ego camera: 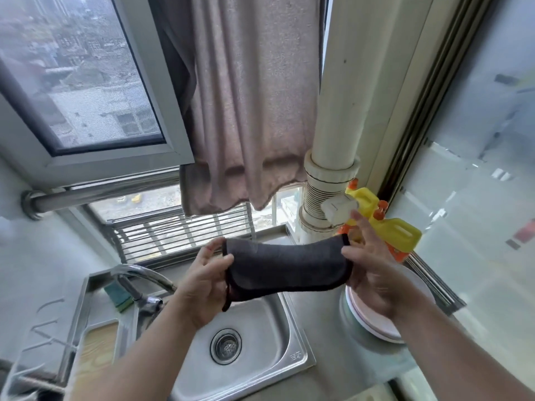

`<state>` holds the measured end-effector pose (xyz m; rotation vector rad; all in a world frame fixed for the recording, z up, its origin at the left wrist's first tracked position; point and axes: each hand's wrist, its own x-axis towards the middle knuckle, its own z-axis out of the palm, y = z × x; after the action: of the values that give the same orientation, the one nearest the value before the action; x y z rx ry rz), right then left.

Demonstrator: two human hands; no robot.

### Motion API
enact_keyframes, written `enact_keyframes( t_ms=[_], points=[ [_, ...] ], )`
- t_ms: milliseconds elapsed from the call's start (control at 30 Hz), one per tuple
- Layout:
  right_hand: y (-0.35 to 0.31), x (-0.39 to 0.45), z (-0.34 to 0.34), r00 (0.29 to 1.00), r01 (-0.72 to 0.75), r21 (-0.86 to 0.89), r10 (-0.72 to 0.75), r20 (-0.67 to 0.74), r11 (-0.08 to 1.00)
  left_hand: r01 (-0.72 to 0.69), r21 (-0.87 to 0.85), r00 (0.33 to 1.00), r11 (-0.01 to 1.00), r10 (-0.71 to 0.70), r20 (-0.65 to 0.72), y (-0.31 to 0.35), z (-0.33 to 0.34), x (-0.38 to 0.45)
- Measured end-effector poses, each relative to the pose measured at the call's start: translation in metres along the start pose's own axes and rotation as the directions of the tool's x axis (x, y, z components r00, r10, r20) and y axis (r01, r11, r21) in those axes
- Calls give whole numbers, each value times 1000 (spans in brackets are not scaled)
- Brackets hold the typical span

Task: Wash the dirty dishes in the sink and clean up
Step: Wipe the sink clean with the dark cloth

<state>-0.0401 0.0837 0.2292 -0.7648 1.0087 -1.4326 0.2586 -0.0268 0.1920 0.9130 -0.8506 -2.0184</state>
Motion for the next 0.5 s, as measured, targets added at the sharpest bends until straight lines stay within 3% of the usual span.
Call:
enact_keyframes(
  t_ms=[67, 100, 200, 267, 367, 433, 500],
  points=[
    [22, -3, 3, 968, -250, 208, 246, 48, 946, 149, 8, 989, 989, -149, -5, -15, 4, -1],
    [39, -4, 3, 916, -393, 271, 401, 26, 879, 231, 73, 972, 970, -228, -52, -23, 5, -3],
    [84, -1, -1, 788, -551, 331, 608, -96, 766, 325, 171, 932, 930, -284, -224, -43, -2, -4],
    [101, 6, 2, 774, -555, 229, 597, -212, 800, 300, 158, 925, 941, -246, -290, -47, -4, -4],
    [117, 25, 26, 872, -445, -59, 418, -255, 893, 239, 197, 934, 951, -170, -314, -48, -7, -6],
    [124, 35, 58, 923, -375, -233, 339, -181, 897, 202, 191, 968, 961, -166, -189, -47, -9, -10],
    [138, 42, 87, 923, -384, -218, 375, -83, 897, 199, 162, 978, 966, -207, 34, -45, -12, -19]
  ],
)
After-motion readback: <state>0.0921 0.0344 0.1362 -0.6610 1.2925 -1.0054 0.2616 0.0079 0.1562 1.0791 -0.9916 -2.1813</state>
